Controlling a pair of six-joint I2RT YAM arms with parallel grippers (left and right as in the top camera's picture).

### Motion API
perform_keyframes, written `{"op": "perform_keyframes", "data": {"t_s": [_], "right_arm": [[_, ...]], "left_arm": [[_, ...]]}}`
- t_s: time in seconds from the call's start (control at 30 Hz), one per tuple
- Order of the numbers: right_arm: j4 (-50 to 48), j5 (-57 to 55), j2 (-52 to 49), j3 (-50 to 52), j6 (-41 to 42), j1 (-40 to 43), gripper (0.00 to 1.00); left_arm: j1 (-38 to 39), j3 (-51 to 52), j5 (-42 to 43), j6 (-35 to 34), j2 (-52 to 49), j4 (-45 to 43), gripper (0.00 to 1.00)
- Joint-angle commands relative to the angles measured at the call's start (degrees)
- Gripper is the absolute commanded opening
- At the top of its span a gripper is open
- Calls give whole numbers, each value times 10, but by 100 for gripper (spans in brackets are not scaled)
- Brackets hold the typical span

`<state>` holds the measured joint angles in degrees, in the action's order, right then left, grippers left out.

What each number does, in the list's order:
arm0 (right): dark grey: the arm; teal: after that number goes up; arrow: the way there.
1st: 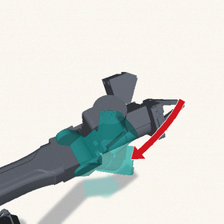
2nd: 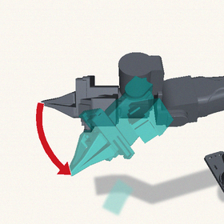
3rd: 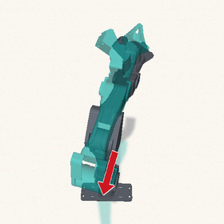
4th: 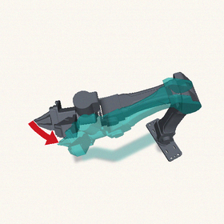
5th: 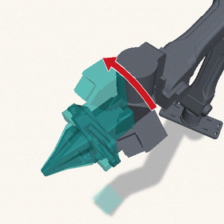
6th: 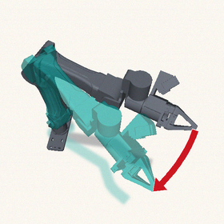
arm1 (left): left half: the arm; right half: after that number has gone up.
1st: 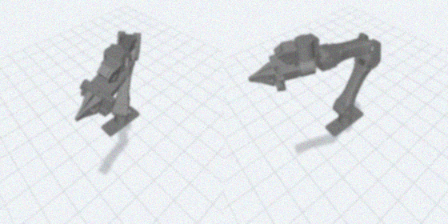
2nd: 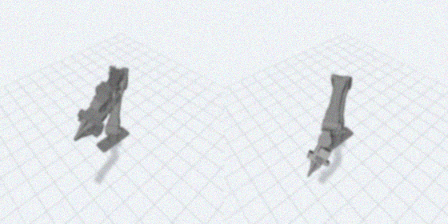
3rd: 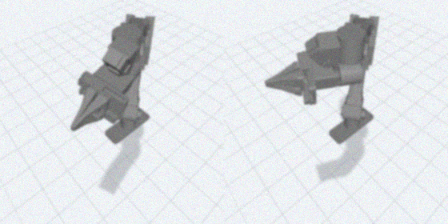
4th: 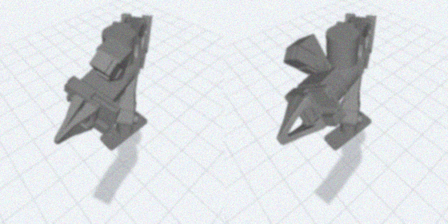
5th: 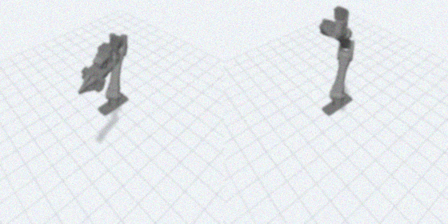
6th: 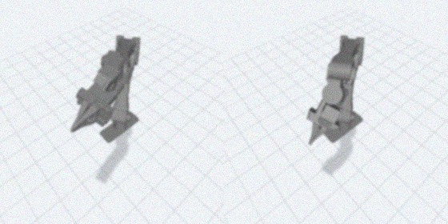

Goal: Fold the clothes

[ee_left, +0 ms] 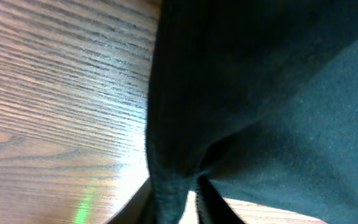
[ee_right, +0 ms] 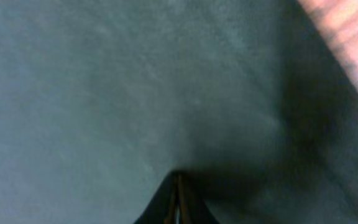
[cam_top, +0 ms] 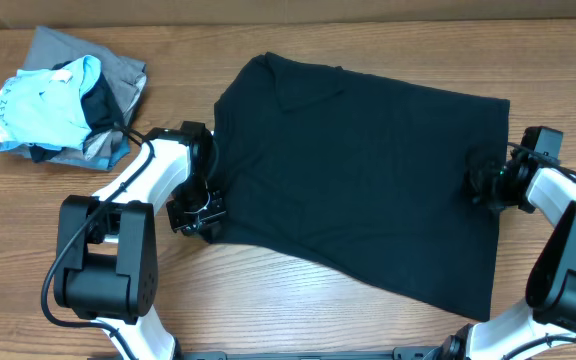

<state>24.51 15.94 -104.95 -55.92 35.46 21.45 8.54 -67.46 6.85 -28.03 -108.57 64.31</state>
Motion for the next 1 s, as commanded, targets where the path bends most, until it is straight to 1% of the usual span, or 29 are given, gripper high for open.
{"op": "perform_keyframes", "data": {"t_s": [0.0,0.13,0.23,0.33,0.37,0.43,0.5,0.6,0.63,0.67,0.73,0.8,0.87,0.9,0.97], "right_arm": [[-53,-26,-59,3,90,-9,4],[-179,-22,-117,2,111,-23,4],[-243,0,-131,-1,110,-30,4],[-264,34,-130,-18,92,-30,4],[-261,71,-128,-36,69,-27,4],[-248,119,-120,-54,38,-22,13],[-208,163,-101,-76,6,-15,24],[-133,200,-55,-99,-38,-3,29],[-92,202,-22,-106,-61,3,31],[-72,202,-1,-107,-73,7,33],[-19,196,61,-107,-86,22,39],[57,176,143,-107,-85,44,45],[142,133,209,-107,-83,62,54],[224,78,249,-107,-82,75,56],[348,-25,276,-107,-53,90,55]], "left_arm": [[1,1,7,7,12,-1,31],[1,1,33,9,12,-20,43],[2,1,72,8,12,-49,46],[2,1,85,6,12,-64,48],[2,1,82,6,12,-66,48],[2,1,80,6,12,-65,48],[2,1,80,6,12,-65,48],[2,1,80,6,12,-64,47],[2,1,80,6,12,-62,47],[2,1,80,6,12,-60,47],[2,1,80,6,12,-56,47],[2,1,80,7,12,-51,47],[2,1,80,7,12,-50,47],[2,1,80,7,12,-50,48],[2,1,80,7,12,-50,49]]}}
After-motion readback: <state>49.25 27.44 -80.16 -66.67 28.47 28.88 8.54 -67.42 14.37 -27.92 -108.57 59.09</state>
